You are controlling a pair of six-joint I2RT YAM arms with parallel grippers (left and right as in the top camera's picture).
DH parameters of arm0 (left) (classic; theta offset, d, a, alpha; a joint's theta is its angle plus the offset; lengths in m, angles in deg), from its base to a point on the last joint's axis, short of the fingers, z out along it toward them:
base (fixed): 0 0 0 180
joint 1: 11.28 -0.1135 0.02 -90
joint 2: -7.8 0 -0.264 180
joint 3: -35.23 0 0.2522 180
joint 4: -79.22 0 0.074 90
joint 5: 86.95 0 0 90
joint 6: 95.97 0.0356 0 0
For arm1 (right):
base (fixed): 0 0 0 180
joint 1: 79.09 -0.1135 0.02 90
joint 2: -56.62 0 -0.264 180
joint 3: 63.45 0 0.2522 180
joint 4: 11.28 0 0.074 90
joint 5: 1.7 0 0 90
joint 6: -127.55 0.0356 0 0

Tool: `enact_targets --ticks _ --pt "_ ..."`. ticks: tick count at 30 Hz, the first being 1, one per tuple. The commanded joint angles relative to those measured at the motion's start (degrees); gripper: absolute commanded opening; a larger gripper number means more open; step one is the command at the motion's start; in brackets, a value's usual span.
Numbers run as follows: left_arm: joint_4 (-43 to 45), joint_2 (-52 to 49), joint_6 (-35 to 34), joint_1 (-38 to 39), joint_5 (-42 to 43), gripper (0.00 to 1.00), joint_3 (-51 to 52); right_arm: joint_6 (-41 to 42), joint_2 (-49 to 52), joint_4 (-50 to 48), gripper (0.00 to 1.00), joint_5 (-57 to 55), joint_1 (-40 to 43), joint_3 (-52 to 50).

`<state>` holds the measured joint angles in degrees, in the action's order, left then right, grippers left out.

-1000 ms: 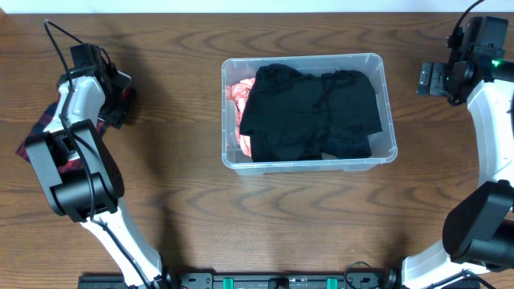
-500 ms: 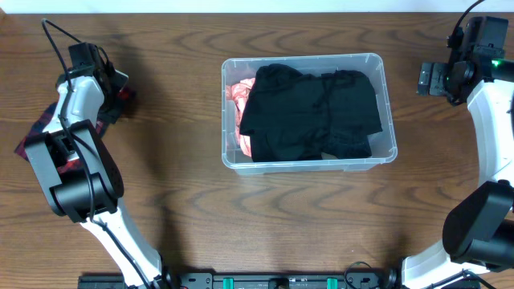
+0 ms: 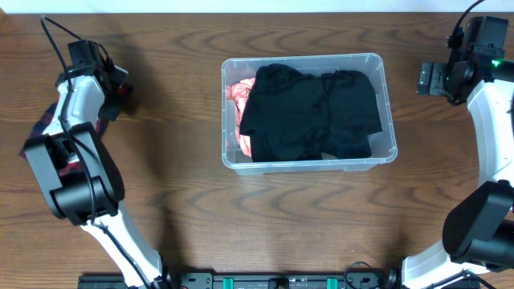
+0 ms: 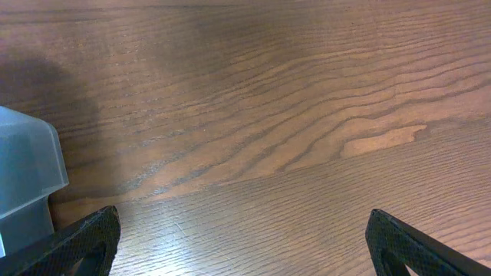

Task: Pack container
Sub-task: 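Grasp the red plaid shirt with the left gripper, then lift the plaid shirt and carry it right into the bin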

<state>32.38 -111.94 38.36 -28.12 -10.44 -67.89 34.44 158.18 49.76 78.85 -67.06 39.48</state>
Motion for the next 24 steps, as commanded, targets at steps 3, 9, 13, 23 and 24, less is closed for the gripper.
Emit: enact_targets --ticks 3,9,13,23,24 --pt "0.5 9.1 3.3 3.3 0.6 0.06 0.1 0.9 -0.9 0.1 0.99 0.0 0.0 0.9" --pt "0.3 14.8 4.8 6.8 -0.8 0.06 0.1 0.9 -0.9 0.1 0.99 0.0 0.0 0.9" --pt "0.3 17.9 6.5 10.3 -5.0 0.06 0.1 0.9 -0.9 0.1 0.99 0.0 0.0 0.9" --pt "0.7 23.6 8.2 22.5 -8.2 0.06 0.0 0.9 -0.9 0.1 0.99 0.0 0.0 0.9" --pt "0.9 24.1 8.2 24.2 -8.2 0.06 -0.1 0.9 -0.9 0.1 0.99 0.0 0.0 0.9"
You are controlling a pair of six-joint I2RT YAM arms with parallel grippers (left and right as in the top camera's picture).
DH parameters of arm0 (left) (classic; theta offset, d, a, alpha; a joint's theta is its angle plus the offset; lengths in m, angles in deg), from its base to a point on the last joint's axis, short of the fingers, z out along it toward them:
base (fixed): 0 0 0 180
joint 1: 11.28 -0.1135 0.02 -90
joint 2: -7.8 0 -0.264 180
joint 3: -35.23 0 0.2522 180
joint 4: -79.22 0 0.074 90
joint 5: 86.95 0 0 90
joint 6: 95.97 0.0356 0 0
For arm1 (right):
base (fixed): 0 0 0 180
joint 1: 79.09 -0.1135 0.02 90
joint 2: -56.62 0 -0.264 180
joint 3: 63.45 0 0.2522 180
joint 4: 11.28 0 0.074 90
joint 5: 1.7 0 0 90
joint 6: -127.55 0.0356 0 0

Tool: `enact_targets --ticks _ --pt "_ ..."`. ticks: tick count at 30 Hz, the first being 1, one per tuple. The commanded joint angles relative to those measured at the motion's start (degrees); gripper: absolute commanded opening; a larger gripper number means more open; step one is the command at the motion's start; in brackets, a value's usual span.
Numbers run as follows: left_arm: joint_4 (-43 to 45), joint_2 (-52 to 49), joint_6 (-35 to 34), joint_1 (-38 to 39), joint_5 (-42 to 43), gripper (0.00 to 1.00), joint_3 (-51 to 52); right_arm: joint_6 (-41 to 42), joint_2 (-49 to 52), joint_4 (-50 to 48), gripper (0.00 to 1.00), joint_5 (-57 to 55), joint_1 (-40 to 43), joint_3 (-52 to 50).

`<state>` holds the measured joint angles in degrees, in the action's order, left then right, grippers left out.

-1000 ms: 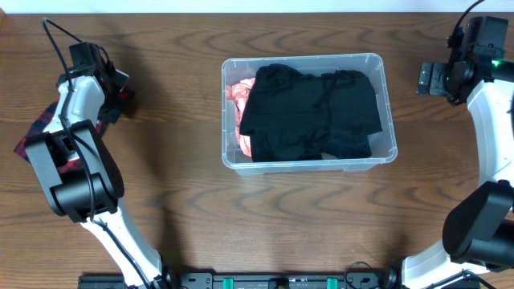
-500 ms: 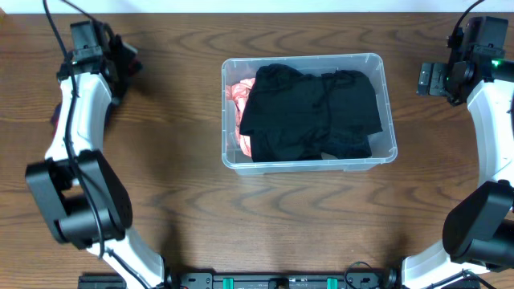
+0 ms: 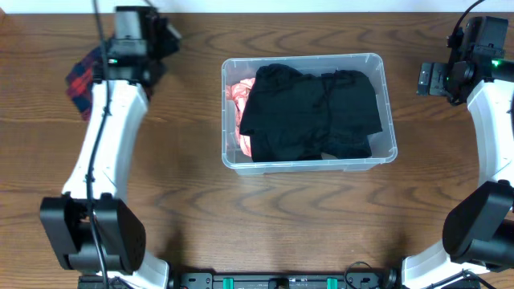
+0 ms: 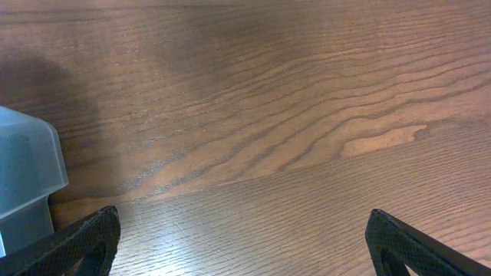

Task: Pack container
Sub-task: 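Lift the plaid shirt and carry it right into the bin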

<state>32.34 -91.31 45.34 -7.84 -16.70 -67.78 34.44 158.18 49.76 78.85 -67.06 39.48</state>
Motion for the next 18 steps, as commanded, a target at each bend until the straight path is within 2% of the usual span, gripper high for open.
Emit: enact_targets --ticks 1,18 --pt "1.1 3.8 1.2 5.4 -2.0 0.06 -0.3 0.9 -0.9 0.1 0.99 0.0 0.0 0.9" --pt "5.2 5.4 0.5 34.8 -1.1 0.06 -1.0 0.9 -0.9 0.1 0.99 0.0 0.0 0.9"
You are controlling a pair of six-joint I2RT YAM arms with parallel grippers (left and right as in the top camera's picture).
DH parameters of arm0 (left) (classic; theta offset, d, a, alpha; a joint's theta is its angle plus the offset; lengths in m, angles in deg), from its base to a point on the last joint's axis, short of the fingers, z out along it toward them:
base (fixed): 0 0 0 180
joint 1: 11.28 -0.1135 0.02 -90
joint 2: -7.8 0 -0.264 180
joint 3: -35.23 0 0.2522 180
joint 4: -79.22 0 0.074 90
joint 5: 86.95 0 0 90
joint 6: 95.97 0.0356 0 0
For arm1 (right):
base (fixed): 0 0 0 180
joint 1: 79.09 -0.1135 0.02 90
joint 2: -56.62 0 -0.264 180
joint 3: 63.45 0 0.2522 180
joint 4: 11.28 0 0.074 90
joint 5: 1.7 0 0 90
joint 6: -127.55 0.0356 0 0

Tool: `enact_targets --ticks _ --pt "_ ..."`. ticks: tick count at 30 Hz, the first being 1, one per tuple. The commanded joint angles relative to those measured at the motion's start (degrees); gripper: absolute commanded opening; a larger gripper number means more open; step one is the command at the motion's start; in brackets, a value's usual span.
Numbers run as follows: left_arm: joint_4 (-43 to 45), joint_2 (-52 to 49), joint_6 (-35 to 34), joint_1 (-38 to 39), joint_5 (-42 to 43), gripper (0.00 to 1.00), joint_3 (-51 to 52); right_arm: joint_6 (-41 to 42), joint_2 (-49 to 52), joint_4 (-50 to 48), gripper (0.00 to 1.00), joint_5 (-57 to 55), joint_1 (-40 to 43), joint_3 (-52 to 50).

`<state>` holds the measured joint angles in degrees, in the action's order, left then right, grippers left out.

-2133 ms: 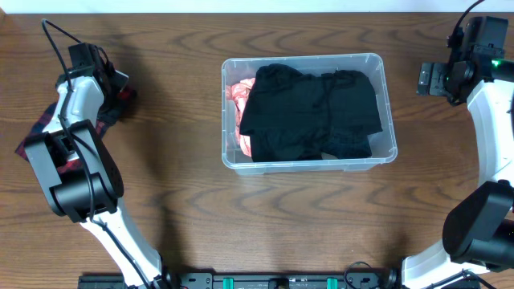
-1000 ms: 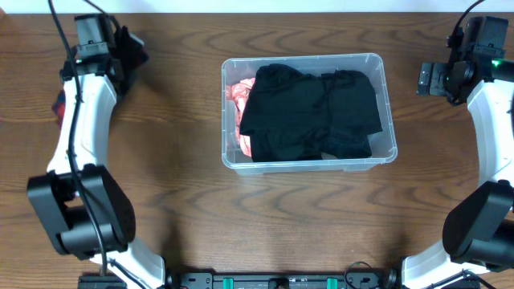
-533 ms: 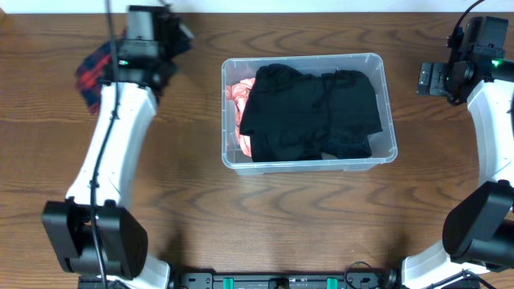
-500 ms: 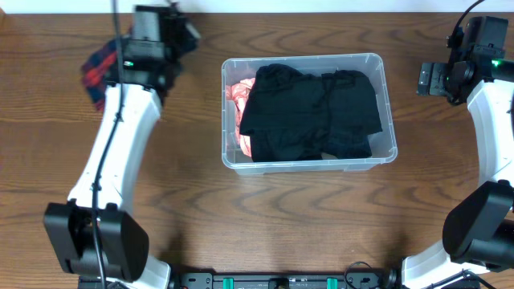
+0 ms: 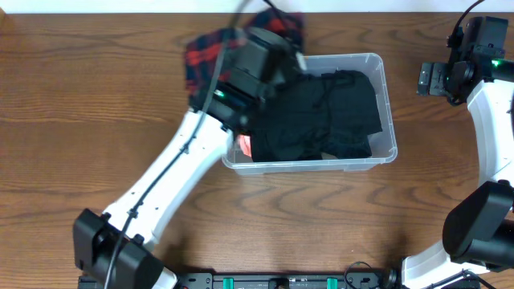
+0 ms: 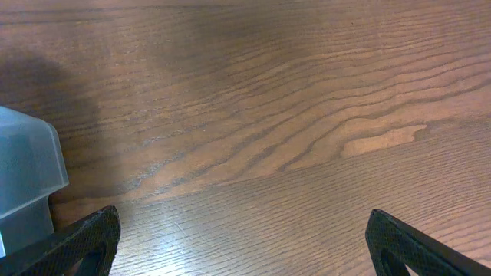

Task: Pack container
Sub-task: 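Lift the plaid shirt and carry it right into the bin, then lower the plaid shirt onto the black garments and release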

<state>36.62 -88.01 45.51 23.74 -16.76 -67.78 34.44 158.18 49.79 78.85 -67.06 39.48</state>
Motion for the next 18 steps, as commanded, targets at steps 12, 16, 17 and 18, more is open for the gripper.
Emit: enact_targets --ticks 12,16,17,18 --pt "0.5 1.6 -10.1 12.9 0.7 0.06 -1.0 0.9 -0.9 0.0 0.99 0.0 0.0 0.9" --pt "0.5 1.6 -13.7 13.9 0.7 0.06 -1.0 0.9 -0.9 0.0 0.99 0.0 0.0 0.9" --pt "0.5 1.5 -14.5 13.9 0.7 0.06 -1.0 0.9 -0.9 0.0 0.99 0.0 0.0 0.9" --pt "0.4 1.3 -15.0 13.9 0.7 0.06 -1.0 0.9 -0.9 0.0 0.99 0.0 0.0 0.9"
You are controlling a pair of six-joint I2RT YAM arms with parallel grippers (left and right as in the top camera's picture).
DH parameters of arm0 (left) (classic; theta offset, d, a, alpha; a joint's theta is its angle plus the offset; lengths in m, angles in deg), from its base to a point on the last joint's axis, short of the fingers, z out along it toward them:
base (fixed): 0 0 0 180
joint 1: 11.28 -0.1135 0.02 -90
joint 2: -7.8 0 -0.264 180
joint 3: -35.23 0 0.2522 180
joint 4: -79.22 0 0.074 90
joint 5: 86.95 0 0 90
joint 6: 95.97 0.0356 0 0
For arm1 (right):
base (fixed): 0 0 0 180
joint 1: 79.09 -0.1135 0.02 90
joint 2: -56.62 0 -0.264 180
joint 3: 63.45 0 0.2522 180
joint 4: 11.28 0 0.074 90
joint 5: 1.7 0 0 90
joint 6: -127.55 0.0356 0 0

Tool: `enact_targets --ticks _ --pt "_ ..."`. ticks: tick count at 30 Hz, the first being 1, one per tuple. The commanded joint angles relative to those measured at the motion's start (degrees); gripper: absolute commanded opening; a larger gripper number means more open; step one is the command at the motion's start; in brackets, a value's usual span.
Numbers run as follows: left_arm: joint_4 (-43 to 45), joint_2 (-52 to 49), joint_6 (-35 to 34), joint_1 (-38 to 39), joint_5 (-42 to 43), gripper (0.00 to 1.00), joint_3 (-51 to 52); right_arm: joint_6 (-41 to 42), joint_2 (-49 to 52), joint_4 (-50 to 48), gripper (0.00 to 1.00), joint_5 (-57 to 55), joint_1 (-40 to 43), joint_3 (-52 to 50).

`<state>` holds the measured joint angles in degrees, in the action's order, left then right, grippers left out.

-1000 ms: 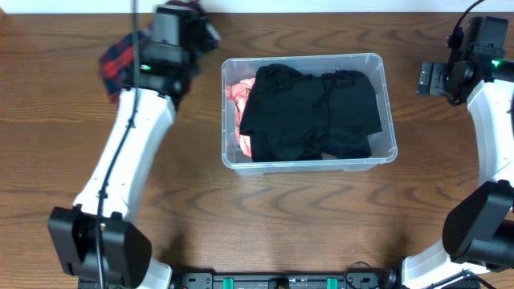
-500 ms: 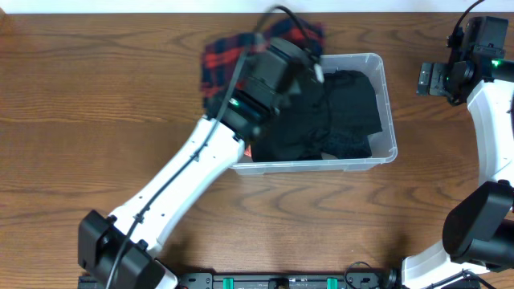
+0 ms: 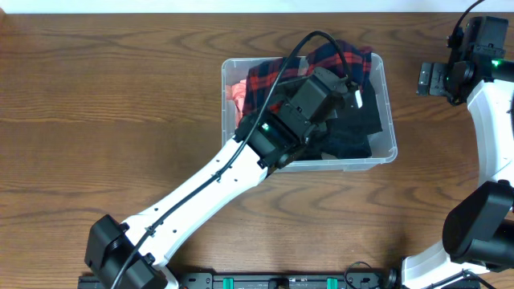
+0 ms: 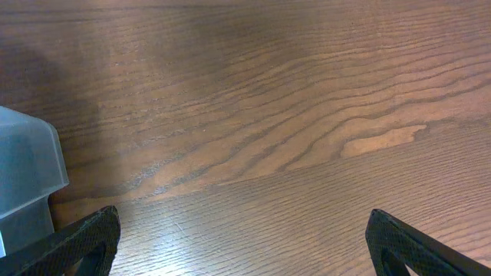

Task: Pack container
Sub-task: 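Lower the plaid shirt onto the black garments and release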

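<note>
A clear plastic container (image 3: 389,152) stands mid-table, and its corner (image 4: 27,176) shows in the right wrist view. Inside lie black clothes (image 3: 357,132) and a pink cloth (image 3: 234,91). A red-and-navy plaid cloth (image 3: 325,56) is draped over the container's back half. My left gripper (image 3: 344,84) reaches over the container from the front left and is shut on the plaid cloth, though the wrist mostly hides its fingers. My right gripper (image 4: 245,245) stands open over bare wood, right of the container (image 3: 430,79).
The wooden table (image 3: 120,120) stretches left, right and in front of the container. My left arm (image 3: 201,193) crosses the table diagonally from the front left. The right arm (image 3: 494,136) runs along the right edge.
My left gripper has moved right and forward with the plaid cloth, from the container's back left corner to over its inside. The cloth now hangs over the black clothes. The right arm has not moved.
My left gripper was at the far left of the table on the plaid cloth. Then it was further back and right with the cloth trailing behind. Then it held the cloth at the container's back left corner, and now over the container. The right gripper stayed open throughout.
</note>
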<state>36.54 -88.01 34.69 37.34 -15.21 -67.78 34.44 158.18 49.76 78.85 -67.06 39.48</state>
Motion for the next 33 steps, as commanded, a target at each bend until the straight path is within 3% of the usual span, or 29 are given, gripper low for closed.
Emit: enact_targets --ticks 1,12,28,33 --pt "0.4 1.1 -4.2 0.3 -0.8 0.06 -1.0 0.9 -0.9 0.1 0.99 0.0 0.0 0.9" --pt "-0.8 -4.7 1.1 0.3 -0.9 0.06 -1.0 0.9 -0.9 0.1 0.99 0.0 0.0 0.9" --pt "-0.7 -8.9 0.6 0.3 6.9 0.06 -1.0 0.9 -0.9 0.1 0.99 0.0 0.0 0.9" --pt "-0.8 -8.9 0.6 0.3 10.6 0.17 -1.0 0.9 -0.9 0.1 0.99 0.0 0.0 0.9"
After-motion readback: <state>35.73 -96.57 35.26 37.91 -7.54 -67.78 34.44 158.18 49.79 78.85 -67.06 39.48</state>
